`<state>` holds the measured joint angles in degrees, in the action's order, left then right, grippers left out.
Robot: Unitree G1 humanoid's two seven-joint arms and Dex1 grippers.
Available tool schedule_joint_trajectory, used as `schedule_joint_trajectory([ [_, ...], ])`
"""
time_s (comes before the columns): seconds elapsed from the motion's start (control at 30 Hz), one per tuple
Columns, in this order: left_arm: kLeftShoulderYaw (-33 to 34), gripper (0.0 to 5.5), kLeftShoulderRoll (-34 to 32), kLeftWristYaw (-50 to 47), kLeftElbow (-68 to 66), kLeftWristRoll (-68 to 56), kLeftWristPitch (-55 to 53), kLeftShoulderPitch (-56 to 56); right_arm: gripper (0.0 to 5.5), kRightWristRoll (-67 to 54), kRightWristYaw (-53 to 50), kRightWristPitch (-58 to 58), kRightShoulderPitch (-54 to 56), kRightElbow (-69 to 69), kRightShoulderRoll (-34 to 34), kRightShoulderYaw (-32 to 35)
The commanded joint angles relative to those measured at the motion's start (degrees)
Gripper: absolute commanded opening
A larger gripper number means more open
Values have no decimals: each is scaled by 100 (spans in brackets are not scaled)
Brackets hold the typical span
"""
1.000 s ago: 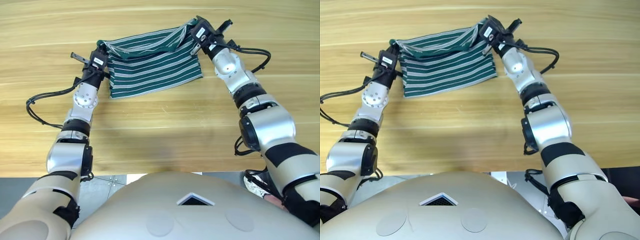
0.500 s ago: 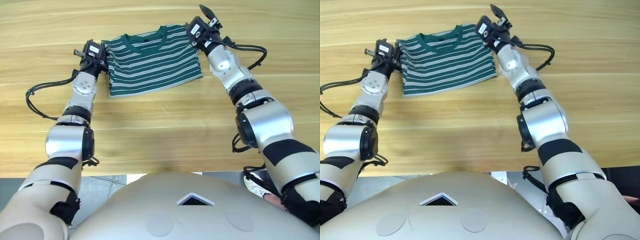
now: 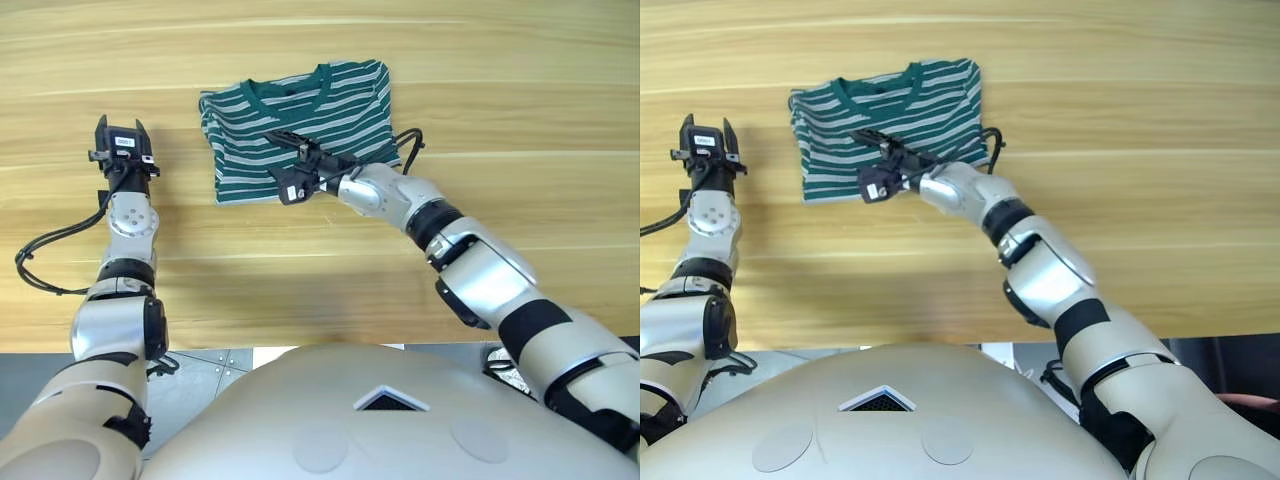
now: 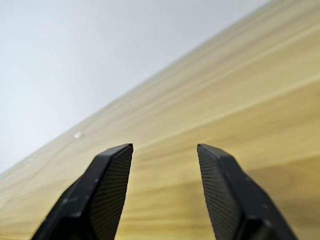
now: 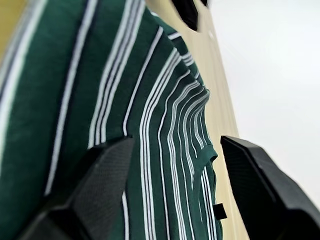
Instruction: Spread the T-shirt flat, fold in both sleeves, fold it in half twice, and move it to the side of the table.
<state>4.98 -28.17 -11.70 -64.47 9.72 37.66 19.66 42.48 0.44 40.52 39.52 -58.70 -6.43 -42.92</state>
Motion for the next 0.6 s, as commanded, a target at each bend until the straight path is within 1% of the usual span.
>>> schedule_joint_trajectory([
  [0.03, -59, 239, -156, -23, 405, 117, 186, 11, 322, -413, 1804, 1183, -1300, 1023, -2273, -273],
  [0.1, -159, 239, -176, 79, 622, 213, 269, -11, 322, -1134, 2228, 1468, -1844, 1857, -3326, 6],
  [0.17, -316, 239, -173, 143, 906, 382, 356, -4, 322, -1938, 2380, 1430, -2386, 2572, -4208, 440],
  [0.2, -427, 239, -145, 188, 1143, 495, 413, 16, 322, -2364, 2384, 1408, -2568, 2799, -4474, 687],
  [0.23, -546, 239, -82, 300, 1371, 568, 489, 41, 322, -2903, 2356, 1395, -2688, 3022, -4575, 936],
  [0.3, -756, 239, -1, 483, 1740, 711, 574, 58, 322, -4215, 2389, 1244, -2921, 3602, -4487, 1361],
  [0.37, -805, 239, 24, 613, 2007, 689, 548, -19, 322, -5463, 2406, 654, -3086, 4281, -4099, 1722],
  [0.4, -801, 239, 23, 634, 2105, 676, 522, -79, 322, -5778, 2410, 328, -3151, 4527, -3895, 1793],
  [0.47, -797, 239, 54, 640, 2206, 684, 472, -160, 322, -5756, 2247, -155, -3445, 4915, -3423, 1709],
  [0.6, -747, 239, 128, 691, 2708, 558, 417, -632, 322, -4798, 2002, -833, -4141, 5475, -2798, 1563],
])
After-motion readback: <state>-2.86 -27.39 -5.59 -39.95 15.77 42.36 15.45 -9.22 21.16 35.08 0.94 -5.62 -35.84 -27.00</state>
